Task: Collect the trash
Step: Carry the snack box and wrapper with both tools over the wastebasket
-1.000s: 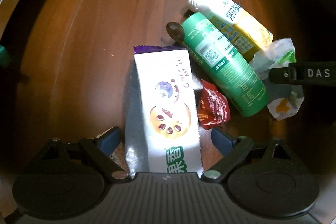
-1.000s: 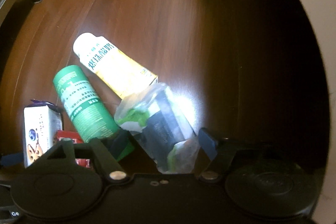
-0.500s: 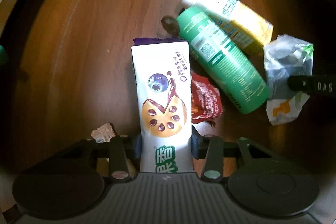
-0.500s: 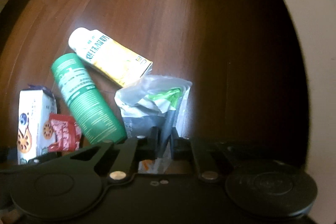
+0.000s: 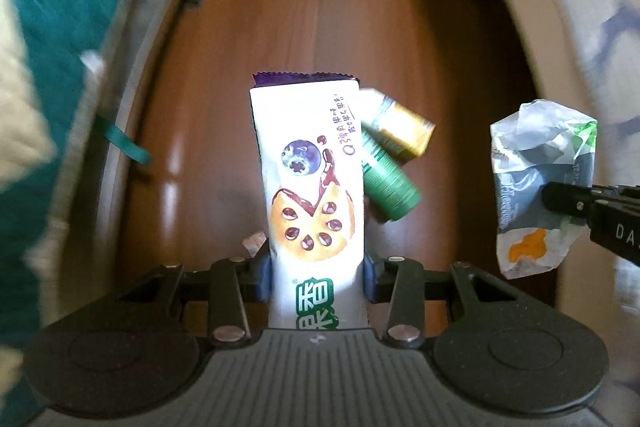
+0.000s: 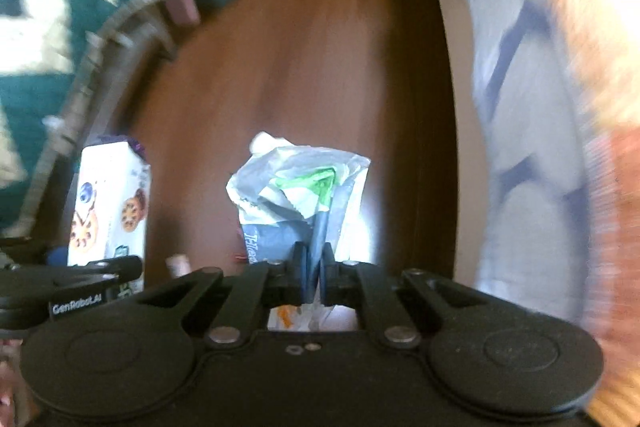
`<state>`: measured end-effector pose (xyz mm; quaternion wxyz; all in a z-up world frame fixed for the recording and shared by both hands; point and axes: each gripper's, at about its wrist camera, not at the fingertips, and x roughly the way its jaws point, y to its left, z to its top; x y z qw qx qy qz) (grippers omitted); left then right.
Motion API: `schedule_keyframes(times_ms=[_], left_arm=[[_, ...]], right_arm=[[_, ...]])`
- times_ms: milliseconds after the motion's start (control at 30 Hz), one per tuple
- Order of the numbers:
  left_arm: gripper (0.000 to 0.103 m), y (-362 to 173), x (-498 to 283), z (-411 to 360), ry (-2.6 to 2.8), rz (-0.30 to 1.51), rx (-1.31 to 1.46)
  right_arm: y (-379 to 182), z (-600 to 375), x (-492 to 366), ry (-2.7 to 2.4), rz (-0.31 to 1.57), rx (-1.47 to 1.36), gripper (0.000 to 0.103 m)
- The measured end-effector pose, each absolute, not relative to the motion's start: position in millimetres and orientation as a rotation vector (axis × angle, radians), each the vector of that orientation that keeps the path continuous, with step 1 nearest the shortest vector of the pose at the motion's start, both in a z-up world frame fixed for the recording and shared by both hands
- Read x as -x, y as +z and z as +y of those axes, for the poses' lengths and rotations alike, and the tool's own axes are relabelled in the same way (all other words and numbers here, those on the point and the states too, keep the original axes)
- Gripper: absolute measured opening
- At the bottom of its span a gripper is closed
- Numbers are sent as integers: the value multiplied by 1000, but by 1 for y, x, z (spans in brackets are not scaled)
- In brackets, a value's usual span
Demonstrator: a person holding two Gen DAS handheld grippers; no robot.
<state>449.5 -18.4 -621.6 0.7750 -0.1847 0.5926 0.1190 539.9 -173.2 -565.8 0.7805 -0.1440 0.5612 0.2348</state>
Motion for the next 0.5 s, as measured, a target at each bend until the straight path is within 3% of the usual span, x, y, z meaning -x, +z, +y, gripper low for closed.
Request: schedule_keyframes(times_ms=[267,500], left_arm=[[41,-445,-427,3,235,1180,381],[41,-316,-415,30,249,1102,375]], right_arm=[[-391,-163,-521,615,1130,242,4],[-274,-123,-510,732,1035,260,4]])
